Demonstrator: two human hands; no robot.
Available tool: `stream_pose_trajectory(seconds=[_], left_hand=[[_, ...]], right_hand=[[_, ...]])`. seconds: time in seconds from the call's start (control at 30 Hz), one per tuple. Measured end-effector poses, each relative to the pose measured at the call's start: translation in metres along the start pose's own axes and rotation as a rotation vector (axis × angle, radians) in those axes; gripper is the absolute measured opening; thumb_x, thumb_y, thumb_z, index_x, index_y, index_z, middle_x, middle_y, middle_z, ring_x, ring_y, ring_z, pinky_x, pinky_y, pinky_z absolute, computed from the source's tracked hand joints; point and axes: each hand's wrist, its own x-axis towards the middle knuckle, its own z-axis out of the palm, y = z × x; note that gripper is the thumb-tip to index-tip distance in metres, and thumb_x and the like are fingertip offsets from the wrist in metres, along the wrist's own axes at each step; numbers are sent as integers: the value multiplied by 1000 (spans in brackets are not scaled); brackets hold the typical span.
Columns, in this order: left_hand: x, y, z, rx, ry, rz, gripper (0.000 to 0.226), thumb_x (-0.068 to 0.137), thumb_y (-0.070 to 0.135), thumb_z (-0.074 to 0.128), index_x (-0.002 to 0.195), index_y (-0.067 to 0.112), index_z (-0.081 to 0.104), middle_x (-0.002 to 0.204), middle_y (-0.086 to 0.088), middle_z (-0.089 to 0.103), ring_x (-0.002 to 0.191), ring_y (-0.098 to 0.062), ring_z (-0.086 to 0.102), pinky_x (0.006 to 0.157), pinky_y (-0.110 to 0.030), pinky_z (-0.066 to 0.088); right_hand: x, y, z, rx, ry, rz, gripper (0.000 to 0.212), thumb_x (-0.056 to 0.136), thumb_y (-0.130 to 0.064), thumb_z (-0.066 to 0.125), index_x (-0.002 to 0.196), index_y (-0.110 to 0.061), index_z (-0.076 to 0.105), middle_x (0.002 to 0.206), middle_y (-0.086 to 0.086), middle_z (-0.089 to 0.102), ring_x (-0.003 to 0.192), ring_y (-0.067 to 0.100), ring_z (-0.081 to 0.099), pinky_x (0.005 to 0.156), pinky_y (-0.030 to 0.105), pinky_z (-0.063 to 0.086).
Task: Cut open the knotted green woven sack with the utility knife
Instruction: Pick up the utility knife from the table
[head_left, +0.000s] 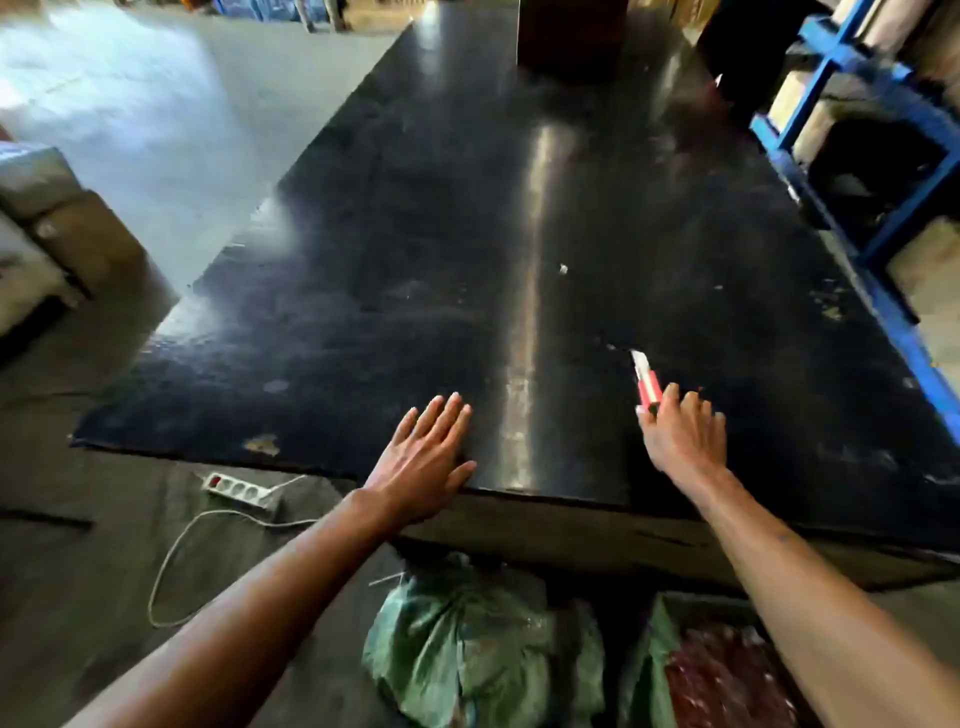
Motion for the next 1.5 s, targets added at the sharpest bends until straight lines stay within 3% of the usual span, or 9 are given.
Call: stream_pose_trajectory(seconds=[0.17,0.4,0.53,0.63,0.77,1.0,1.13,1.4,1.5], left_hand=[[1,-6,40,13,-205,-41,71,96,53,33,152,22,3,163,-6,-2,149,-24,-5,119,-45,4],[-12,6,49,-52,-133,-49,72,96,48,39,152,16,6,162,-13,-1,149,-30,-5,119,-46,5],[-46,21,56,-155,-18,145,61,96,38,46,147,9,29,159,-20,14,148,-31,8,120,-39,9],[-78,25,72,-233,-28,293,56,95,36,47,143,9,38,156,-15,28,148,-27,15,119,-37,12],[-122,21,115,-267,-131,379,57,97,40,42,146,12,33,156,-8,31,148,-21,15,118,-34,10],[-133,16,246,-292,-199,358,59,91,40,55,138,7,44,143,-12,48,140,-26,33,114,-37,26],[-108,27,368,-275,-151,354,66,90,44,55,142,10,36,145,-11,45,138,-27,32,112,-37,23],[-15,70,602,-115,-61,198,115,72,79,47,151,13,-4,160,-21,6,148,-34,0,115,-53,-11],[6,76,626,-125,-30,228,98,77,64,57,147,10,16,153,-21,27,143,-34,19,115,-56,-4]], right_hand=[[16,0,28,105,-31,85,45,91,-29,54,117,7,48,119,30,51,106,46,53,83,51,47],[9,3,33,591,-71,352,27,87,-17,54,107,1,50,118,27,57,104,44,56,76,39,44],[-47,-6,28,1037,26,423,21,87,-8,54,100,-16,39,105,15,61,60,21,65,45,28,50],[-121,-18,32,1186,243,392,34,83,-1,55,95,-27,38,87,1,56,46,5,60,41,19,49],[-235,-41,74,1132,380,591,30,80,-2,57,87,-28,44,78,13,58,61,13,55,57,31,41],[-348,-42,214,982,226,719,13,85,-8,61,94,-9,53,67,-7,49,57,5,48,53,15,33],[-367,-26,325,944,171,666,15,85,-7,58,94,-13,47,67,-8,46,59,10,45,56,24,26],[-332,11,528,941,239,416,21,85,-22,57,88,-37,43,72,-4,55,66,20,57,60,38,47],[-307,16,546,902,338,313,24,83,-19,58,78,-36,41,66,-8,49,56,-2,51,51,31,40]])
